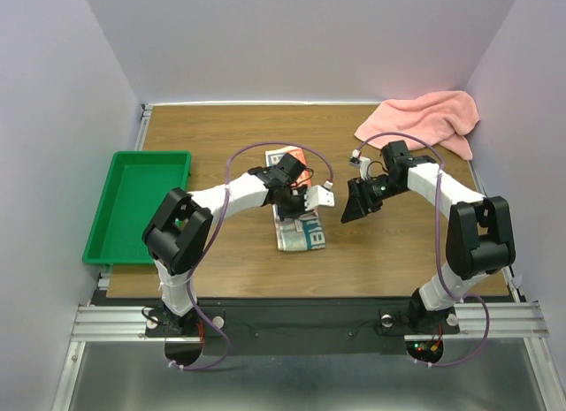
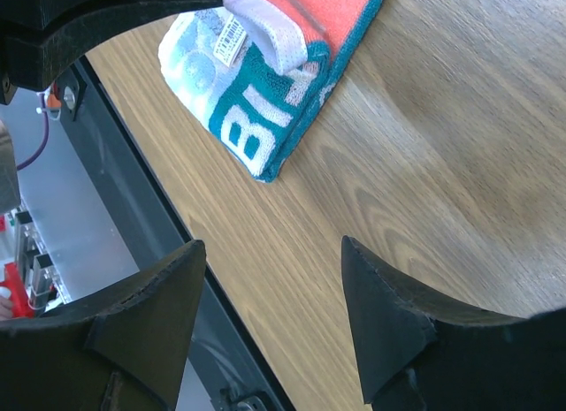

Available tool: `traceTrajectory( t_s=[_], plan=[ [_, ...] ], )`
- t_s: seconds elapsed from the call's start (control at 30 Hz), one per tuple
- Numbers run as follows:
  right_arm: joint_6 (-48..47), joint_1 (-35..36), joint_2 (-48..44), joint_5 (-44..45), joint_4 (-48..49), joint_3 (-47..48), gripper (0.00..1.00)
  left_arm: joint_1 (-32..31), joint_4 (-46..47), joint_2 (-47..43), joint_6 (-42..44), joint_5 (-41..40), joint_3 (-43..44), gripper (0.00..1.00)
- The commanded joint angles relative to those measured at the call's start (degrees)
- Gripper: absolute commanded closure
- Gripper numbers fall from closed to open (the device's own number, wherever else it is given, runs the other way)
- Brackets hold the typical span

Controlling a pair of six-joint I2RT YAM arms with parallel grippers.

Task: Roll the towels
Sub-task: Fold the towel

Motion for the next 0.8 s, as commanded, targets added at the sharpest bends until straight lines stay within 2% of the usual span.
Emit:
traceTrajectory(
  t_s=[0.0, 0.03, 0.1, 0.17, 0.3, 0.33, 0.37, 0.4, 0.5, 0.63, 0.73, 0.77],
  plan=[
    [-0.8, -0.5, 0.2, -1.3, -0.1, 1.0, 0.32, 0.9, 0.0, -1.0, 0.5, 0.5, 1.0, 0.94],
    [-0.8, -0.5, 0.1, -1.3, -0.1, 1.1, 0.32, 1.1, -0.2, -1.0, 0.3, 0.4, 1.2, 0.91],
    [-0.7, -0.4, 0.2, -1.2, -0.1, 1.4, 0.32, 1.9, -2.0, -1.2, 0.1, 1.6, 2.3, 0.76],
    [-0.8, -0.5, 0.2, -1.6, -0.1, 1.7, 0.37, 3.2, -2.7, -2.1, -1.7, 3.6, 3.2, 0.65],
    [-0.9, -0.4, 0.2, -4.3, 0.3, 2.3, 0.45, 5.6, -1.8, -7.9, -4.4, 4.2, 3.1, 0.46],
    [-0.8, -0.5, 0.9, -4.6, 0.3, 2.7, 0.46, 6.2, -1.6, -9.2, -5.1, 4.2, 2.7, 0.45],
    [-0.7, -0.4, 1.2, -5.2, 0.2, 3.1, 0.49, 6.4, -0.6, -10.7, -5.7, 4.2, 2.3, 0.31],
    [-0.6, -0.3, 1.4, -6.5, 0.3, 3.7, 0.51, 6.6, -0.1, -14.0, -6.0, 4.4, 1.7, 0.27],
    [0.4, 0.1, 1.3, -9.0, 1.9, 4.6, 0.53, 6.5, 3.1, -20.3, -5.1, 5.4, -4.4, 0.21],
    [3.6, 3.3, 3.0, -10.3, 5.1, 7.1, 0.53, 3.2, 8.0, -32.2, -4.5, 2.8, -18.5, 0.2],
    [6.3, 7.3, 6.5, -10.4, 7.6, 9.2, 0.53, -5.9, 13.8, -37.7, -4.4, -6.8, -26.1, 0.2],
    [6.8, 8.3, 7.5, -11.5, 8.0, 10.1, 0.53, -8.7, 17.3, -38.6, -4.2, -13.9, -30.6, 0.2]
  ],
)
